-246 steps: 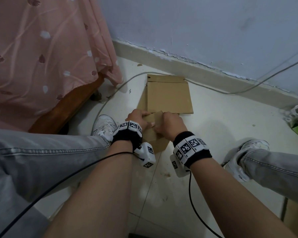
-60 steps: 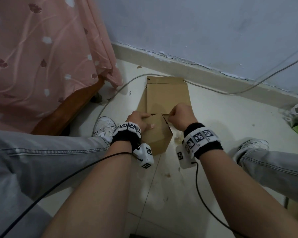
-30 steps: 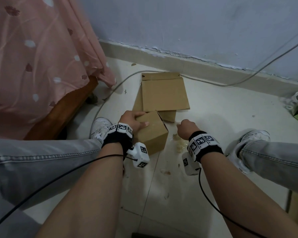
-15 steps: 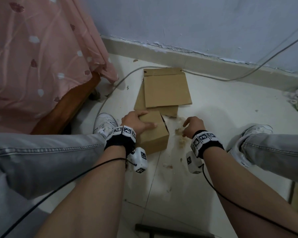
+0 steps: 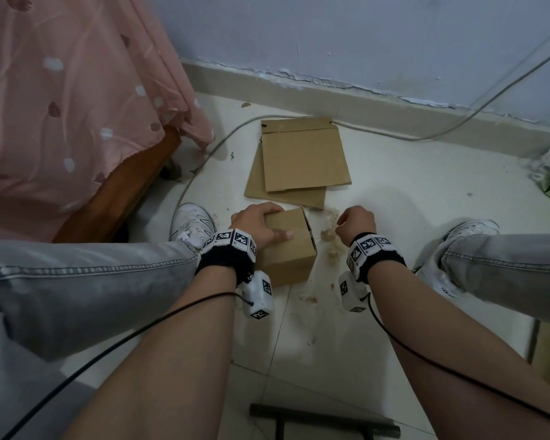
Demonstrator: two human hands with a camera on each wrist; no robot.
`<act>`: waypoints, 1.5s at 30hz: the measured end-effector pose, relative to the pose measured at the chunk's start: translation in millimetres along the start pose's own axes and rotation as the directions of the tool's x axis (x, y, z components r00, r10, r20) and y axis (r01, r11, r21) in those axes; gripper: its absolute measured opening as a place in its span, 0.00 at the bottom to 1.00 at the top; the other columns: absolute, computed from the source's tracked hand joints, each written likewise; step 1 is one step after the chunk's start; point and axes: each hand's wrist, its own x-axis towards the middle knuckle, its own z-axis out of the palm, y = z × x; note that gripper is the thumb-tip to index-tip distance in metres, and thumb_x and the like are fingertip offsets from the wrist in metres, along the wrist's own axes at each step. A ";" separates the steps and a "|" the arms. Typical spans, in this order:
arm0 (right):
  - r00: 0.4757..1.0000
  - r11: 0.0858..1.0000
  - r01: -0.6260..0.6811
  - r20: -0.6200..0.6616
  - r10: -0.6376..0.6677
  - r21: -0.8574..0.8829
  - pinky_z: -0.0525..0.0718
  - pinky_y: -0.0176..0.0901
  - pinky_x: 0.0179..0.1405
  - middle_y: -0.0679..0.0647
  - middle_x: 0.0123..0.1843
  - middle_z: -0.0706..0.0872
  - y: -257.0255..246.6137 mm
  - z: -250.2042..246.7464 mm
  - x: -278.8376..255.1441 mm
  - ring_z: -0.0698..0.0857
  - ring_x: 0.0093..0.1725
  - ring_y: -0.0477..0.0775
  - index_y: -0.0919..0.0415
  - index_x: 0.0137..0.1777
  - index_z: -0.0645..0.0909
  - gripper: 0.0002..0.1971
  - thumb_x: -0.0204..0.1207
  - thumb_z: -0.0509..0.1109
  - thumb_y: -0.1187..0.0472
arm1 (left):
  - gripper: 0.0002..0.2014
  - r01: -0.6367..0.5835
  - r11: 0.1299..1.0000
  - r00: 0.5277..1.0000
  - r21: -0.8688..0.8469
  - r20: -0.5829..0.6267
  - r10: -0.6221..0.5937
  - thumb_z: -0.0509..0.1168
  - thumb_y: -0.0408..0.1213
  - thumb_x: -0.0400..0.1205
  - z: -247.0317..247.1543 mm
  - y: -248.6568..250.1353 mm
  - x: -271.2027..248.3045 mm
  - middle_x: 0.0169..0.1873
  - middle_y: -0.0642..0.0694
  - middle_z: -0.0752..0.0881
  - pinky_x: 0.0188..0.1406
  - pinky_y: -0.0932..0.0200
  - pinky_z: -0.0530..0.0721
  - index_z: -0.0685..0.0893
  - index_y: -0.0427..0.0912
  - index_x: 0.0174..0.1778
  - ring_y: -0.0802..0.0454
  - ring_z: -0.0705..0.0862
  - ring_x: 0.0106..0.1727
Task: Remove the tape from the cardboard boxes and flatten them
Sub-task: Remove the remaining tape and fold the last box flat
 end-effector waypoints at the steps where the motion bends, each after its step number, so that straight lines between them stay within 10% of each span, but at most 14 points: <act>1: 1.000 1.000 0.019 0.000 -0.019 -0.001 0.86 0.46 0.47 0.63 0.47 0.90 0.5 -0.9 0.4 0.87 0.50 0.63 0.68 0.47 0.89 0.05 0.73 0.74 0.69 | 0.29 0.002 1.000 1.000 -0.008 0.006 -0.001 0.78 0.58 0.68 -0.7 -0.9 1.1 0.55 0.58 0.81 0.72 0.47 0.76 0.81 0.66 0.65 0.42 0.76 0.69; 7: 1.000 1.000 -0.007 0.012 0.007 0.004 0.87 0.44 0.45 0.64 0.44 0.90 -1.9 -3.0 0.9 0.88 0.45 0.62 0.69 0.40 0.88 0.06 0.75 0.74 0.67 | 0.26 -0.013 1.000 0.999 -0.025 0.031 0.014 0.76 0.57 0.69 -2.9 -1.7 4.8 0.61 0.55 0.84 0.70 0.46 0.79 0.82 0.66 0.64 0.45 0.81 0.66; 12: 0.997 0.993 -0.041 0.067 0.048 -0.107 0.74 0.42 0.35 0.56 0.30 0.72 -5.0 -4.2 0.0 0.75 0.33 0.56 0.62 0.28 0.68 0.17 0.79 0.64 0.71 | 0.22 -0.029 1.000 0.999 -0.011 0.032 0.029 0.74 0.55 0.73 -2.7 -3.4 8.8 0.61 0.54 0.85 0.69 0.47 0.80 0.82 0.64 0.64 0.47 0.83 0.64; 15: 0.989 0.991 -0.049 0.132 0.065 -0.123 0.75 0.48 0.43 0.62 0.47 0.78 -5.3 -2.2 -2.2 0.81 0.52 0.65 0.71 0.53 0.74 0.05 0.82 0.60 0.68 | 0.24 -0.032 0.999 0.999 -0.013 0.039 0.033 0.72 0.58 0.70 -2.0 -4.1 10.8 0.61 0.54 0.85 0.70 0.46 0.80 0.83 0.64 0.63 0.46 0.83 0.63; 18: 0.987 0.993 -0.046 0.151 0.062 -0.107 0.77 0.51 0.49 0.69 0.61 0.79 -1.8 1.2 -1.4 0.81 0.61 0.68 0.71 0.71 0.66 0.19 0.83 0.62 0.65 | 0.20 -0.037 0.999 0.999 -0.018 0.027 0.037 0.71 0.54 0.75 -1.9 -5.4 12.7 0.62 0.54 0.85 0.70 0.46 0.79 0.83 0.64 0.64 0.47 0.83 0.63; 20: 0.996 0.995 -0.042 0.078 0.049 -0.092 0.78 0.47 0.41 0.63 0.46 0.80 1.8 1.2 1.2 0.82 0.45 0.63 0.67 0.53 0.75 0.06 0.83 0.63 0.64 | 0.17 -0.041 0.999 0.999 -0.023 0.014 0.042 0.70 0.49 0.79 -2.4 -6.1 14.3 0.63 0.53 0.85 0.70 0.48 0.79 0.84 0.62 0.65 0.47 0.83 0.64; 22: 0.998 0.996 -0.063 -0.017 0.061 -0.070 0.77 0.44 0.35 0.57 0.33 0.77 2.9 -1.8 4.8 0.79 0.35 0.59 0.63 0.33 0.72 0.19 0.84 0.64 0.52 | 0.15 -0.047 0.999 0.999 -0.021 0.008 0.047 0.68 0.47 0.81 -2.5 -5.3 15.1 0.63 0.53 0.85 0.70 0.48 0.79 0.84 0.61 0.64 0.47 0.83 0.64; 26: 0.994 0.992 -0.095 0.042 0.099 -0.084 0.73 0.43 0.29 0.58 0.37 0.87 -11.5 -15.9 4.0 0.82 0.33 0.57 0.66 0.36 0.82 0.43 0.80 0.43 0.27 | 0.13 -0.022 0.999 1.000 -0.031 -0.004 0.022 0.66 0.52 0.81 -4.1 -1.2 12.1 0.64 0.53 0.85 0.71 0.47 0.78 0.85 0.64 0.62 0.45 0.82 0.67; 29: 0.985 0.993 -0.024 0.169 0.044 -0.119 0.78 0.47 0.44 0.63 0.58 0.87 -22.4 -23.3 3.3 0.84 0.48 0.61 0.65 0.61 0.82 0.38 0.84 0.44 0.33 | 0.33 -0.046 0.991 0.996 0.123 0.087 0.035 0.69 0.71 0.69 -6.5 7.3 4.9 0.72 0.54 0.79 0.76 0.46 0.70 0.74 0.69 0.71 0.44 0.75 0.73; 32: 0.974 1.000 -0.015 0.226 0.020 -0.025 0.71 0.52 0.72 0.60 0.82 0.69 -34.5 -27.9 -2.6 0.72 0.77 0.62 0.62 0.84 0.60 0.34 0.87 0.46 0.38 | 0.58 -0.168 0.880 0.973 0.443 0.220 0.075 0.76 0.72 0.57 -3.5 12.5 -2.7 0.78 0.49 0.67 0.76 0.39 0.61 0.52 0.71 0.81 0.42 0.66 0.78; 35: 0.952 0.999 -0.023 0.306 0.014 0.026 0.74 0.55 0.74 0.61 0.80 0.71 -45.2 -35.0 -7.5 0.74 0.75 0.63 0.65 0.82 0.64 0.30 0.89 0.47 0.45 | 0.67 -0.227 0.784 0.962 0.578 0.256 0.090 0.81 0.64 0.53 3.2 13.9 -4.1 0.76 0.47 0.63 0.72 0.36 0.64 0.46 0.65 0.82 0.41 0.65 0.76; 39: 0.924 0.985 -0.010 0.377 -0.056 0.172 0.86 0.45 0.47 0.57 0.78 0.73 -47.5 -48.0 -13.3 0.85 0.62 0.60 0.58 0.81 0.68 0.24 0.88 0.56 0.51 | 0.60 -0.209 0.825 0.971 0.525 0.211 0.112 0.82 0.54 0.58 1.2 17.2 -3.5 0.74 0.48 0.67 0.70 0.40 0.66 0.54 0.57 0.82 0.43 0.70 0.73; 45: 0.843 0.947 0.113 0.475 -0.252 0.301 0.66 0.59 0.79 0.44 0.76 0.75 -42.3 -74.7 -32.5 0.70 0.78 0.52 0.35 0.74 0.74 0.26 0.76 0.64 0.32 | 0.65 -0.150 0.963 0.938 0.222 0.341 0.067 0.85 0.42 0.62 -62.4 27.8 9.7 0.80 0.44 0.68 0.73 0.50 0.75 0.46 0.55 0.87 0.43 0.73 0.75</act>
